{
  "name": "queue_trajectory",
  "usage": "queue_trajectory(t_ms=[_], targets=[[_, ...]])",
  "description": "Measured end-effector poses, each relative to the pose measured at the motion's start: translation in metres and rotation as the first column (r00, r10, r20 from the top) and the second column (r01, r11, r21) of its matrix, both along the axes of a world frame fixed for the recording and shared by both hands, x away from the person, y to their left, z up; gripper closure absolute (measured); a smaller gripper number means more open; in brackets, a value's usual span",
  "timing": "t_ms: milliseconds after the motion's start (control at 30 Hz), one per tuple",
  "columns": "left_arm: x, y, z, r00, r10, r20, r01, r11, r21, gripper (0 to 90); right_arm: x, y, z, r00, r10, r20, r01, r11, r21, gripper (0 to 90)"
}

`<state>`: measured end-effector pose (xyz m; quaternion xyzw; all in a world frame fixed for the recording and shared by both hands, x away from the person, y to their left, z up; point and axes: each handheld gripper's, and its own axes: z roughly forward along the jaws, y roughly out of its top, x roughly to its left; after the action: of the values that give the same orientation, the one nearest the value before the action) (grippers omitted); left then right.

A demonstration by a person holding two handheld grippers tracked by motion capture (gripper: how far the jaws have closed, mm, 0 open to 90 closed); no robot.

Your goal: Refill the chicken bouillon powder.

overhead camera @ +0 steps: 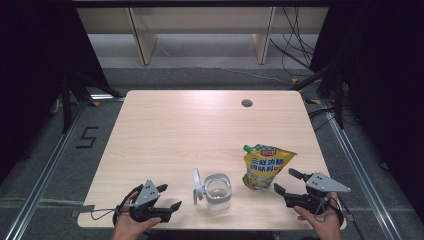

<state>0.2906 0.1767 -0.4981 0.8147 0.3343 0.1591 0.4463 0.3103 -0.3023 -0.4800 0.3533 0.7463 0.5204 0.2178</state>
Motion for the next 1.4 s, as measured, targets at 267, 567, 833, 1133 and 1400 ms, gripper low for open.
queue_trajectory(t_ms=[267, 567, 833, 1133, 1400], targets=[[-0.001, 0.001, 0.001, 1.0000, -0.001, 0.000, 0.001, 1.0000, -0.005, 25.0, 0.011, 0.005, -0.007, 0.9999, 0.006, -0.015, -0.006, 0.9999, -0.013, 15.5], [-0.002, 0.000, 0.001, 1.0000, 0.002, 0.008, -0.002, 0.9999, -0.010, 25.0, 0.025, 0.007, -0.011, 0.9965, 0.081, 0.021, -0.080, 0.9954, -0.053, 15.5], [-0.002, 0.002, 0.001, 0.9997, -0.006, 0.024, 0.006, 1.0000, 0.007, 25.1, 0.034, 0.011, -0.013, 0.9922, 0.121, 0.028, -0.120, 0.9919, -0.041, 15.6], [-0.002, 0.001, 0.000, 0.9999, 0.002, 0.016, -0.002, 1.0000, 0.006, 25.2, 0.049, 0.021, -0.018, 0.9811, 0.190, 0.034, -0.188, 0.9800, -0.066, 16.1], [-0.001, 0.002, -0.001, 1.0000, 0.004, 0.001, -0.004, 0.9999, 0.010, 25.2, 0.053, 0.026, -0.019, 0.9778, 0.203, 0.051, -0.200, 0.9776, -0.066, 17.9]])
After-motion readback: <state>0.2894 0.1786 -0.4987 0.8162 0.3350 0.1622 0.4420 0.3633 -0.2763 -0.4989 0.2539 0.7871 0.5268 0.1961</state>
